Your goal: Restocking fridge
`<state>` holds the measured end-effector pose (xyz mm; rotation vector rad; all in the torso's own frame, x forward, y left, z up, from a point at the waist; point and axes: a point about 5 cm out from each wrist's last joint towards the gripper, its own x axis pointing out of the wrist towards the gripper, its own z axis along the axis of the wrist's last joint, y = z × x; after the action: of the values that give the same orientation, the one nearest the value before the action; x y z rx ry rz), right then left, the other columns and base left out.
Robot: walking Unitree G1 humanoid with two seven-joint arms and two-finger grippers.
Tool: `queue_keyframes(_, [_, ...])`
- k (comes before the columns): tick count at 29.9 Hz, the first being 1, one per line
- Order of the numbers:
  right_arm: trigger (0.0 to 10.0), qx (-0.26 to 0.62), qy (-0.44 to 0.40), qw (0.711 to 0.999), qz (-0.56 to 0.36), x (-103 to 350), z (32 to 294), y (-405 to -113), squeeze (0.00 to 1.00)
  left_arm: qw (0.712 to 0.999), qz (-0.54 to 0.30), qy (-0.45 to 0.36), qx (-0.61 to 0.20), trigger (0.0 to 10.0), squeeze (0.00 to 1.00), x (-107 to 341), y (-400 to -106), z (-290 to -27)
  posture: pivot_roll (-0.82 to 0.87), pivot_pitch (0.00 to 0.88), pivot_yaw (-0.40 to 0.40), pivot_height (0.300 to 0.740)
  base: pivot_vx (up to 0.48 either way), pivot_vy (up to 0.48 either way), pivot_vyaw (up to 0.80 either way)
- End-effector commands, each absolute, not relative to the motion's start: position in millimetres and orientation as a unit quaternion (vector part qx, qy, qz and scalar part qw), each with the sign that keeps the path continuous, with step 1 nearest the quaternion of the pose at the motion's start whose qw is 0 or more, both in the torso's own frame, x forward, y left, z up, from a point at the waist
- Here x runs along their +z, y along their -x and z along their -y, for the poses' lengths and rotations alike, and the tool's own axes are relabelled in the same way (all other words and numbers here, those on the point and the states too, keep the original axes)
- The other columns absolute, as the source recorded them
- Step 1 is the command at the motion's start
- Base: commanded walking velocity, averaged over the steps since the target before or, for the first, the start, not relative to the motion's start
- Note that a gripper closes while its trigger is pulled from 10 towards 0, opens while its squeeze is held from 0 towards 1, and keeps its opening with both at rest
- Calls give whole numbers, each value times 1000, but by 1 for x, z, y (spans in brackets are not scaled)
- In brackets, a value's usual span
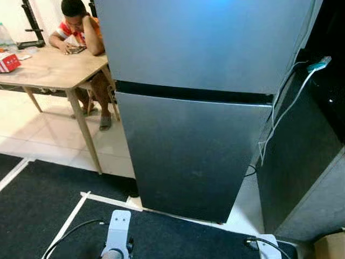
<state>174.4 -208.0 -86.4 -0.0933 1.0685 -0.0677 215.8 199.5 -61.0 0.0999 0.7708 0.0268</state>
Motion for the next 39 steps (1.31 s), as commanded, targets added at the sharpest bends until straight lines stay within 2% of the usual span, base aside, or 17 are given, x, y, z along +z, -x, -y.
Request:
queue_keyframes(1, [10000, -34, 37, 863, -503, -83, 209, -182, 0, 921, -386, -54, 12, 10000, 0, -63, -212, -203, -6, 1, 7, 740, 255, 0, 0])
queue_keyframes(13, [10000, -49, 28, 865, -498, -80, 217, -184, 0, 924, -377, -66, -10, 10000, 0, -59, -220, -198, -9, 0, 15, 740, 254, 0, 0])
queue_keyframes(33, [10000, -64, 11, 863, -502, -82, 219, -180, 0, 929, -349, -102, -68, 10000, 0, -47, -240, -186, -14, 0, 34, 740, 231, 0, -741])
queue_keyframes(39, [10000, -56, 14, 860, -507, -84, 214, -176, 0, 934, -319, -130, -97, 10000, 0, -37, -253, -182, -13, 0, 35, 740, 0, 0, 0])
